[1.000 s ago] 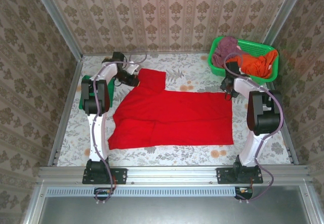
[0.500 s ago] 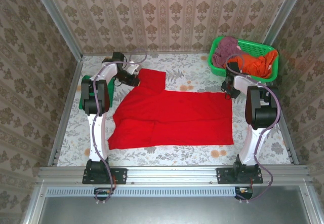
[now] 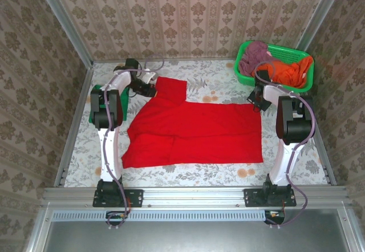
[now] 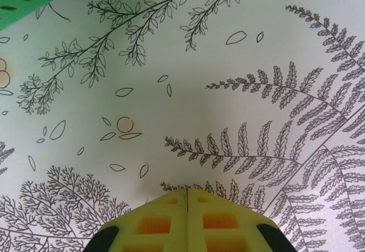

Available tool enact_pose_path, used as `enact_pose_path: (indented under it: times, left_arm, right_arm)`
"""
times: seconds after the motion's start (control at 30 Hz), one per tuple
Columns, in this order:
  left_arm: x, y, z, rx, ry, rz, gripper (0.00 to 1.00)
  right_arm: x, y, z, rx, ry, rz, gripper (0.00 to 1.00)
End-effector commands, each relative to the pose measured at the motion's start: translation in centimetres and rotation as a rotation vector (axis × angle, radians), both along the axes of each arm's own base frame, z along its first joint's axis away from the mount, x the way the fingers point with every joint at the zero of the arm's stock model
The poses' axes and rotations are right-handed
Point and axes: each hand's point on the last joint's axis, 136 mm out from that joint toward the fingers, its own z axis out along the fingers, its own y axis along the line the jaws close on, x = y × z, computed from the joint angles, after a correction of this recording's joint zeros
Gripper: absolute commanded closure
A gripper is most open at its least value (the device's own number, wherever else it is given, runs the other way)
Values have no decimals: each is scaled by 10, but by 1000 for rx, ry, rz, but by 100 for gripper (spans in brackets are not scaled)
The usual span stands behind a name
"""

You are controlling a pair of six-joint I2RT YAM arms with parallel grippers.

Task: Fold and stack the t-shirts

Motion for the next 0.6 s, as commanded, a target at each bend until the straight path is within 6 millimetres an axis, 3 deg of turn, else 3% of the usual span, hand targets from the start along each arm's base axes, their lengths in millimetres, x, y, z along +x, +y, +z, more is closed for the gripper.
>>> enact_pose_path:
  times: [0.0, 0.27, 0.57]
  left_arm:
    - [6, -1, 43, -41, -87, 11, 100]
    - [7, -7, 104, -128, -234, 7, 100]
    - [-24, 2, 149, -135, -322, 15, 100]
  right_arm:
    - [3, 6, 22, 28, -49, 34, 100]
    - [3, 12, 79, 24, -201, 99, 100]
    - [-27, 17, 117, 15, -279, 150, 100]
